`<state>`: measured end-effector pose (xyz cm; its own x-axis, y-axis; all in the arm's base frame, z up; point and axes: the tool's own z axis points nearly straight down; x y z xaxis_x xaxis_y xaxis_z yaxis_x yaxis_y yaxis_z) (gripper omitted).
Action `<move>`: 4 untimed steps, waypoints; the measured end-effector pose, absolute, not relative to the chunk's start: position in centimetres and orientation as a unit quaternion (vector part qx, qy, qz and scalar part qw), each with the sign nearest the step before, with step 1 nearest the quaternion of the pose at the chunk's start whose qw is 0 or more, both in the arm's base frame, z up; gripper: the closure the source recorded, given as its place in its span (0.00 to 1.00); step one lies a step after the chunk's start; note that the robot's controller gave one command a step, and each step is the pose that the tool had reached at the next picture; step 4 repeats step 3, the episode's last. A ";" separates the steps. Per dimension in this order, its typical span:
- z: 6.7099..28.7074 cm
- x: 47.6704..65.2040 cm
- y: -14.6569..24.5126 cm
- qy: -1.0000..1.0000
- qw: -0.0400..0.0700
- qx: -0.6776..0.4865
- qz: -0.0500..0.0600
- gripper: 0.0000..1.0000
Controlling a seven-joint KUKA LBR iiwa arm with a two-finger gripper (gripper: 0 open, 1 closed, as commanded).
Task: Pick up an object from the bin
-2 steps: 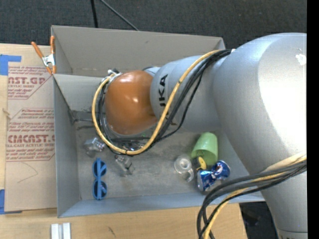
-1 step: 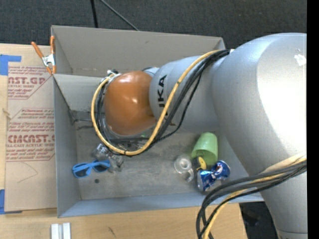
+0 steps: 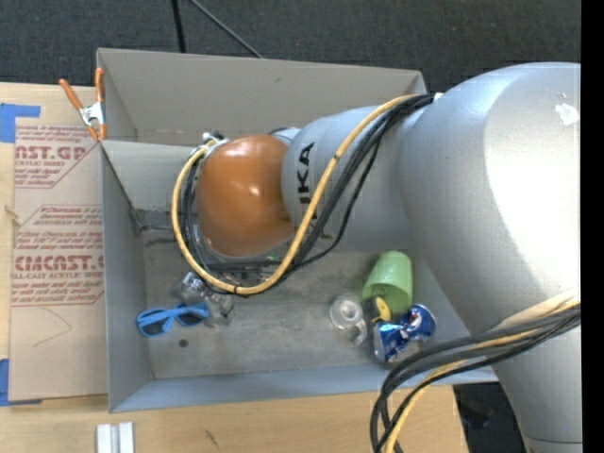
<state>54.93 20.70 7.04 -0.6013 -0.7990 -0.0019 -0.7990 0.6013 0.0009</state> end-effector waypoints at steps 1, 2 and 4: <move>9.0 55.0 20.8 0.895 0.002 -0.446 0.001 1.00; 10.1 55.0 20.9 0.895 0.002 -0.445 0.001 1.00; 16.6 55.1 21.1 0.895 0.004 -0.445 0.000 1.00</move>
Offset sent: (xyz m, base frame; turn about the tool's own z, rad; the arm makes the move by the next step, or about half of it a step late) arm 0.0001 -0.0001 0.0184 0.0000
